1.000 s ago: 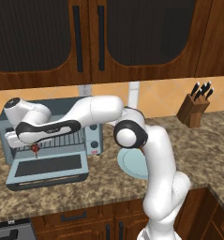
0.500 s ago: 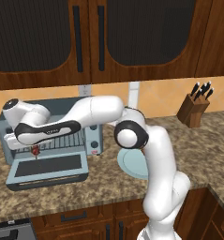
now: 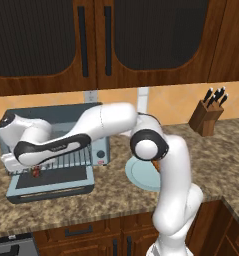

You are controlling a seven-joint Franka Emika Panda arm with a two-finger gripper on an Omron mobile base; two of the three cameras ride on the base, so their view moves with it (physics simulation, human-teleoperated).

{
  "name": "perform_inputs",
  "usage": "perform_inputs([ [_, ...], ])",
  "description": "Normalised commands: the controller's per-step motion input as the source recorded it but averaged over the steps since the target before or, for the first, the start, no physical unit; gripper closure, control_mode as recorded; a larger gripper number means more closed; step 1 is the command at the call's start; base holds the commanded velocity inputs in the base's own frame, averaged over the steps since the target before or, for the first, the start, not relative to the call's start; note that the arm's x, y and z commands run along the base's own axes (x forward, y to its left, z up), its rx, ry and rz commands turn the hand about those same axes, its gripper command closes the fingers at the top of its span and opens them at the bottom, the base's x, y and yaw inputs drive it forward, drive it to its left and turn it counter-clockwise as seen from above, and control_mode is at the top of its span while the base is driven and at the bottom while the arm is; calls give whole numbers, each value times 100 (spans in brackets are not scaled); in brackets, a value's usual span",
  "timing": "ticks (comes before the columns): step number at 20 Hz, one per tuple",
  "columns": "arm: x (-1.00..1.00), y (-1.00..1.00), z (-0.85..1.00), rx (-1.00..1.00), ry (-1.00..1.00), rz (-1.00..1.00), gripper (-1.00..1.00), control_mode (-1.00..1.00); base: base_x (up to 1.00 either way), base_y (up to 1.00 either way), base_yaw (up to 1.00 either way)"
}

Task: Pick up the kebab skewer and baguette bread, and place them inside the toaster oven. Close the toaster oven door and start by setting the timer.

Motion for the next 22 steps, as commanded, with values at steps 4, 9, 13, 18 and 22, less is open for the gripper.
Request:
perform_inputs([
  [4, -72, -2, -11, 0, 0, 0, -100, -100, 0, 0, 0],
  [9, -13, -14, 56, 1, 0, 0, -100, -100, 0, 0, 0],
  [13, -37, -17, 78, 3, 0, 0, -100, -100, 0, 0, 0],
  [18, -100, -75, 12, 2, 2, 0, -100, -100, 0, 0, 0],
  [22, -78, -100, 4, 0, 2, 0, -100, -100, 0, 0, 0],
])
